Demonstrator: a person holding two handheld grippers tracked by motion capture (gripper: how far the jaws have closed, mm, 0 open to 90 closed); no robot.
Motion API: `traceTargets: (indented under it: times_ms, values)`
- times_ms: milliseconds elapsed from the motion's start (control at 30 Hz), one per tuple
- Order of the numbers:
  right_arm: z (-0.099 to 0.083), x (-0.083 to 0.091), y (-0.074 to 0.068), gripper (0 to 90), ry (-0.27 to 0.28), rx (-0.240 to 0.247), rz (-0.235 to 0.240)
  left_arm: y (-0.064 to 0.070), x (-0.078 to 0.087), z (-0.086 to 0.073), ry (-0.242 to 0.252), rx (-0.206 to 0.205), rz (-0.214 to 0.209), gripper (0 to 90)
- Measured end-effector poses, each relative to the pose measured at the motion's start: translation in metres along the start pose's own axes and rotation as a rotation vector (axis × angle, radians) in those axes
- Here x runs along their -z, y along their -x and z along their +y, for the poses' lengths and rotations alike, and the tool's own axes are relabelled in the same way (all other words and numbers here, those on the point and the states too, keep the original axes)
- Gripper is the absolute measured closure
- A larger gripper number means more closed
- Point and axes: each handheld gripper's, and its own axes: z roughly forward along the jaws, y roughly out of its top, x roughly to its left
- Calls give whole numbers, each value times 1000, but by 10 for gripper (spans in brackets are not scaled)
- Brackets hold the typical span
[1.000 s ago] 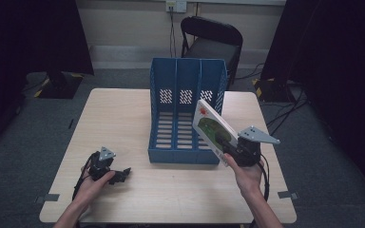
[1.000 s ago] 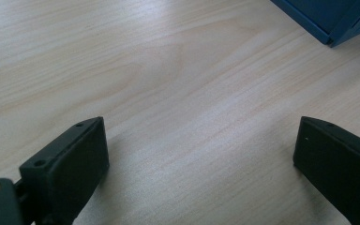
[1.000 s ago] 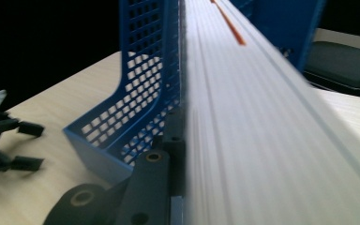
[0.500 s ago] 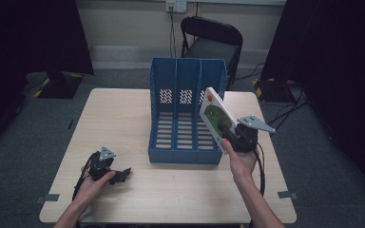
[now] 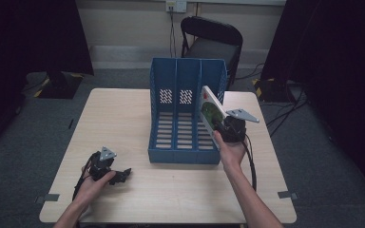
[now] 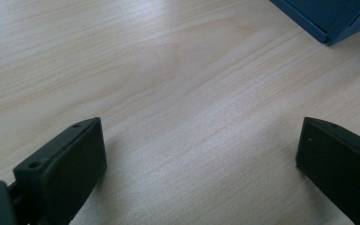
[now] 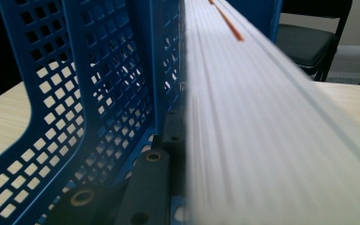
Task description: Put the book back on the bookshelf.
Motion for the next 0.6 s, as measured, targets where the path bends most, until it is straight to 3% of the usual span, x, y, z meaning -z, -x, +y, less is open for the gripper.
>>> traceTargets:
  times_ms: [200, 300, 600]
  values:
    - [-9, -19, 4, 766, -15, 1, -11, 0, 0, 0, -1, 0, 0, 13]
    - [-15, -26, 6, 765, -48, 7, -9, 0, 0, 0, 0, 0, -1, 13]
    - [-24, -35, 8, 764, -98, 22, -10, 1, 0, 0, -1, -3, -2, 9]
